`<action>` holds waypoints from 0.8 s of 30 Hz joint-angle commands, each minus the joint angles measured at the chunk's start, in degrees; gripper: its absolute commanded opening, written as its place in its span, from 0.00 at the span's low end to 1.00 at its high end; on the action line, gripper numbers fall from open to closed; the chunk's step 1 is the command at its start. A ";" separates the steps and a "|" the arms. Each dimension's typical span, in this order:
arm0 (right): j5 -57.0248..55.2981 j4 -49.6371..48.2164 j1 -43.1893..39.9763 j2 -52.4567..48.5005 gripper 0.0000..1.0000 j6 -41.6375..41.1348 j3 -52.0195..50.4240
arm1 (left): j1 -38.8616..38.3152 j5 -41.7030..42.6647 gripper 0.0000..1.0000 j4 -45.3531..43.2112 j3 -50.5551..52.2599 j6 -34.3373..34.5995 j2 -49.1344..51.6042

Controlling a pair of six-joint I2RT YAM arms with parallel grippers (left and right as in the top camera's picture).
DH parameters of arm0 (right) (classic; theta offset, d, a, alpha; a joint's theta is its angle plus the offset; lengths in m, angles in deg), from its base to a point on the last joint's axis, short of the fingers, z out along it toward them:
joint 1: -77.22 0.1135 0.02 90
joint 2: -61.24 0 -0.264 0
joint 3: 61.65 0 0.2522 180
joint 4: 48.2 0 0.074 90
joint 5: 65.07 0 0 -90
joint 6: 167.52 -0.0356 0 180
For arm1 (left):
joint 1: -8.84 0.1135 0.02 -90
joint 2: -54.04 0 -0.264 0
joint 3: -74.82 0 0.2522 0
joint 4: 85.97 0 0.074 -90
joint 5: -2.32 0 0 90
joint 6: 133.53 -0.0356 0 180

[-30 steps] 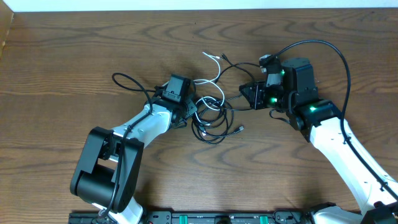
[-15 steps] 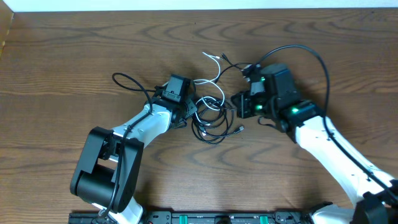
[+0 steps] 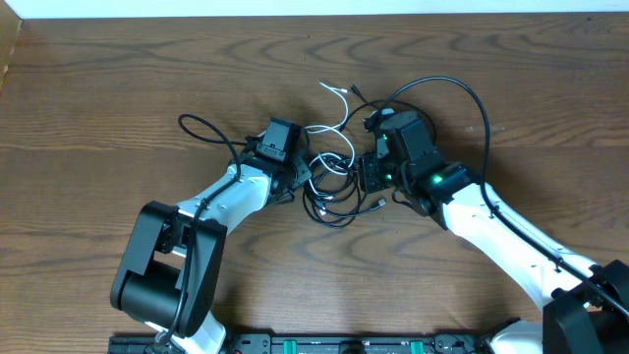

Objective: Untangle cables

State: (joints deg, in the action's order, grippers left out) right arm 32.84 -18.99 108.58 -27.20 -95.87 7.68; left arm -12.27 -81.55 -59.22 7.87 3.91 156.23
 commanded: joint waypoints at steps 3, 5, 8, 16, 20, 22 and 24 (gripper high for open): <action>-1.16 -3.19 1.79 -1.18 0.01 6.14 -0.31 | 0.24 -0.15 0.08 1.57 1.60 -1.60 1.11; -1.16 -4.35 2.12 -2.01 0.01 8.41 -0.31 | 0.24 -0.17 0.08 1.86 1.60 -1.60 1.11; -1.16 -6.14 2.12 -4.33 0.02 9.07 -0.31 | 0.24 -0.17 0.08 2.45 1.62 -1.60 1.11; -1.53 -10.16 2.12 -8.68 0.07 9.25 -0.31 | 0.24 -0.17 0.08 2.82 1.64 -1.60 1.11; -2.01 -11.45 2.12 -8.70 0.13 9.27 -0.28 | 0.24 -0.17 0.08 2.84 1.64 -1.60 1.11; -2.01 -11.82 2.12 -8.70 0.15 9.53 -0.28 | 0.24 -0.17 0.08 2.84 1.64 -1.60 1.11; -2.03 -11.91 2.12 -8.70 0.17 10.47 -0.28 | 0.24 -0.17 0.08 2.84 1.64 -1.60 1.11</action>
State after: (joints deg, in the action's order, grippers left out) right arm 31.48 -30.71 110.41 -36.01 -87.19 7.55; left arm -12.27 -81.39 -58.15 7.87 2.93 156.03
